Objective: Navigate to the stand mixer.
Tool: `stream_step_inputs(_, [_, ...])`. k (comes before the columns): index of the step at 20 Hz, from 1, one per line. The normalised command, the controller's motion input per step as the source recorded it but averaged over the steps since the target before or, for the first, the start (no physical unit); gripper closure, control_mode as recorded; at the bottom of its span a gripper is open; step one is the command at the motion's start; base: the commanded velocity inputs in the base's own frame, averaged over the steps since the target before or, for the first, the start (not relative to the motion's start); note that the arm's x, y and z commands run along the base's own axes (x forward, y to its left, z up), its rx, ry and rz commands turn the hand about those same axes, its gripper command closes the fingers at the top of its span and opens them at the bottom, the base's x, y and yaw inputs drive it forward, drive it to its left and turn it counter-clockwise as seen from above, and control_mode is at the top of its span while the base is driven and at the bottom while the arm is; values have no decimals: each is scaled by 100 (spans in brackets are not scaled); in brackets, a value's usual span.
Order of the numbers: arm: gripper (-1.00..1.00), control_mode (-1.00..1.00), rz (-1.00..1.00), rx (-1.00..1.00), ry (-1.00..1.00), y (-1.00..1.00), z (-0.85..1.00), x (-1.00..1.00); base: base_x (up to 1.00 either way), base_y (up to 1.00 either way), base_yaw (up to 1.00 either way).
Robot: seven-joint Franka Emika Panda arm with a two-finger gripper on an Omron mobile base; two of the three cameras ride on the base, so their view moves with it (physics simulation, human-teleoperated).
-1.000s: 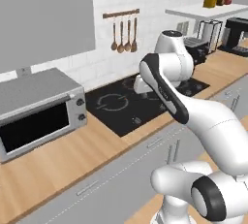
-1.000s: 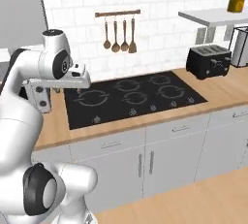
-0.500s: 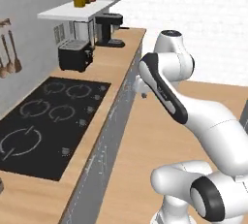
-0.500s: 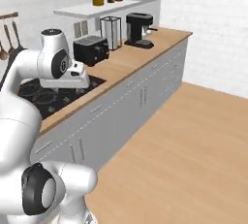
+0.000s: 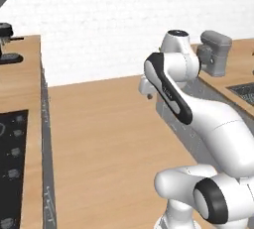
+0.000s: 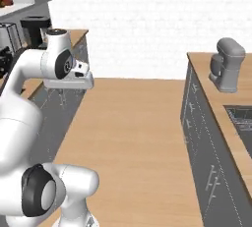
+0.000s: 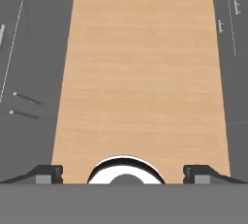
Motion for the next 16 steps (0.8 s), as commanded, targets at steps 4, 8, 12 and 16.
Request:
stream_step_inputs(4, [-100, 100, 0, 0, 0, 0, 0, 0, 16, 19, -69])
stream_step_inputs(8, [-100, 100, 0, 0, 0, 0, 0, 0, 53, 44, -49])
stream_step_inputs(12, [-100, 100, 0, 0, 0, 0, 0, 0, 100, 64, -50])
stream_step_inputs(16, [-100, 100, 0, 0, 0, 0, 0, 0, 100, 54, -36])
